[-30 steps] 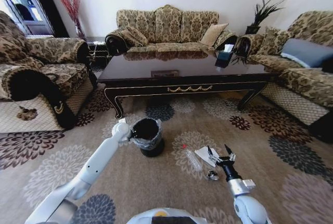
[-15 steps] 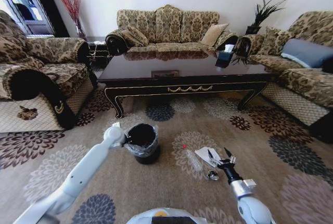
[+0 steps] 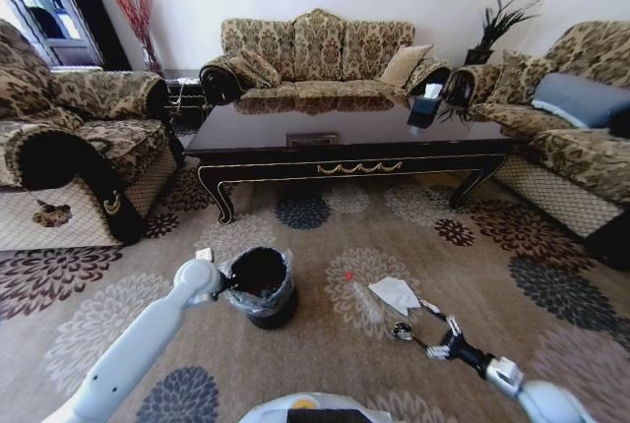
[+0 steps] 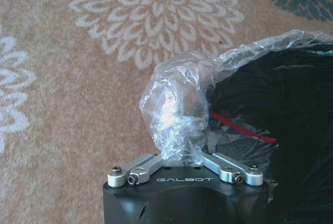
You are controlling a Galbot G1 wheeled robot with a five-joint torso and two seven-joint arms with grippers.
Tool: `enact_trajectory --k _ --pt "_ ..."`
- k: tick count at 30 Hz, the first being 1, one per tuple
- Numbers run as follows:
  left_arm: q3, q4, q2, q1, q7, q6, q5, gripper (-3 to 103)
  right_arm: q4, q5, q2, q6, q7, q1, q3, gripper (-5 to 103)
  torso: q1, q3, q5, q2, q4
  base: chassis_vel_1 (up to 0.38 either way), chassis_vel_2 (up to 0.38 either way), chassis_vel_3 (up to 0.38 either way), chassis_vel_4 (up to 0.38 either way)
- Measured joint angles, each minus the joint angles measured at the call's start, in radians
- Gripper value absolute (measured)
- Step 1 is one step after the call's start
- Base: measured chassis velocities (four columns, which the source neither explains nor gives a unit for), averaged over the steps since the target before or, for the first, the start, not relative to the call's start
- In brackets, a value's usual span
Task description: Move to the front of the table and pick up the trash from the floor, then place it into the trash bin.
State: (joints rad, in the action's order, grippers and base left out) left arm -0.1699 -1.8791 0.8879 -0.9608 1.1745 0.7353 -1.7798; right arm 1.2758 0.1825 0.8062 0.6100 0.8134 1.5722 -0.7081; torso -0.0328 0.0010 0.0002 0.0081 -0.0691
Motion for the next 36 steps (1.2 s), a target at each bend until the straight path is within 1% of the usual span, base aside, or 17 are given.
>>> enact_trajectory --k 1,2,7,9,11,12,13,14,16,18,19,22,23,24,26,33,36 --pt "-0.002 -0.010 -0.003 -0.005 0.002 0.000 -0.004 0 -0.015 -0.021 -0.011 0.008 0.026 -0.015 0.006 100 0.000 0.000 -0.0001 0.000 0.0000 0.000 0.000 0.000 0.000" --pt "-0.005 -0.023 -0.006 -0.011 0.009 0.000 -0.007 0 -0.045 -0.061 -0.031 0.024 0.061 -0.054 0.030 100 0.000 0.000 -0.0003 0.000 -0.0001 0.000 0.000 0.000 0.000" --pt "-0.006 -0.032 -0.007 -0.014 0.018 0.000 -0.009 0 -0.098 -0.109 -0.050 0.043 0.091 -0.127 0.084 100 0.000 0.000 0.0000 0.000 -0.0001 0.000 0.000 0.000 0.000" --pt "-0.005 -0.035 -0.007 -0.018 0.023 0.000 -0.009 0 -0.155 -0.143 -0.060 0.060 0.117 -0.203 0.143 100 0.000 0.000 -0.0001 0.000 0.0001 0.000 0.000 0.000 0.000" --pt "-0.005 -0.036 -0.007 -0.021 0.024 0.000 -0.008 0 -0.195 -0.151 -0.064 0.064 0.129 -0.249 0.187 100 0.000 0.000 -0.0002 0.000 -0.0001 0.000 0.000 0.000 0.000" --pt "-0.010 -0.037 -0.007 -0.023 0.024 0.000 -0.009 0 -0.228 -0.156 -0.064 0.067 0.138 -0.299 0.231 100 0.000 0.000 -0.0003 0.000 -0.0006 0.000 0.000 0.000 0.000" --pt "-0.010 -0.037 -0.007 -0.023 0.024 0.000 -0.009 0 -0.228 -0.156 -0.064 0.067 0.138 -0.299 0.231 100 0.000 0.000 -0.0003 0.000 -0.0006 0.000 0.000 0.000 0.000" --pt "-0.014 -0.038 -0.008 -0.025 0.024 0.000 -0.010 0 -0.256 -0.165 -0.061 0.070 0.143 -0.342 0.262 100 0.000 0.000 -0.0002 0.000 -0.0005 0.000 0.000 0.000 0.000" --pt "-0.018 -0.043 -0.013 -0.027 0.024 0.000 -0.011 0 -0.308 -0.196 -0.048 0.083 0.146 -0.416 0.304 100 0.000 0.000 -0.0002 0.000 -0.0002 0.000 0.000 0.000 0.000" --pt "-0.025 -0.052 -0.019 -0.033 0.025 0.000 -0.013 0 -0.393 -0.255 -0.021 0.115 0.148 -0.516 0.358 100 0.000 0.000 0.0001 0.000 0.0005 0.000 0.000 0.000 0.000" --pt "-0.025 -0.052 -0.019 -0.033 0.025 0.000 -0.013 0 -0.393 -0.255 -0.021 0.115 0.148 -0.516 0.358 100 0.000 0.000 0.0001 0.000 0.0005 0.000 0.000 0.000 0.000" --pt "-0.038 -0.058 -0.019 -0.043 0.027 0.000 -0.015 0 -0.469 -0.308 0.000 0.143 0.150 -0.588 0.401 100 0.000 0.000 -0.0003 0.000 0.0004 0.000 0.000 0.000 0.000" --pt "-0.044 -0.059 -0.019 -0.049 0.027 0.000 -0.015 0 -0.505 -0.340 0.010 0.157 0.154 -0.620 0.421 100 0.000 0.000 -0.0002 0.000 0.0000 0.000 0.000 0.000 0.000" --pt "-0.044 -0.059 -0.019 -0.049 0.027 0.000 -0.015 0 -0.505 -0.340 0.010 0.157 0.154 -0.620 0.421 100 0.000 0.000 -0.0002 0.000 0.0000 0.000 0.000 0.000 0.000" --pt "-0.050 -0.059 -0.018 -0.056 0.027 0.000 -0.015 0 -0.533 -0.384 0.021 0.171 0.159 -0.645 0.432 100 0.000 0.000 -0.0004 0.000 -0.0003 0.000 0.000 0.000 0.000" --pt "-0.059 -0.046 -0.010 -0.054 0.028 0.000 -0.015 0 -0.581 -0.429 0.051 0.188 0.146 -0.690 0.448 100 0.000 0.000 -0.0003 0.000 -0.0001 0.000 0.000 0.000 0.000" --pt "-0.058 -0.043 -0.006 -0.052 0.028 0.000 -0.014 0 -0.592 -0.434 0.055 0.189 0.141 -0.703 0.454 100 0.000 0.000 -0.0003 0.000 -0.0001 0.000 0.000 0.000 0.000"
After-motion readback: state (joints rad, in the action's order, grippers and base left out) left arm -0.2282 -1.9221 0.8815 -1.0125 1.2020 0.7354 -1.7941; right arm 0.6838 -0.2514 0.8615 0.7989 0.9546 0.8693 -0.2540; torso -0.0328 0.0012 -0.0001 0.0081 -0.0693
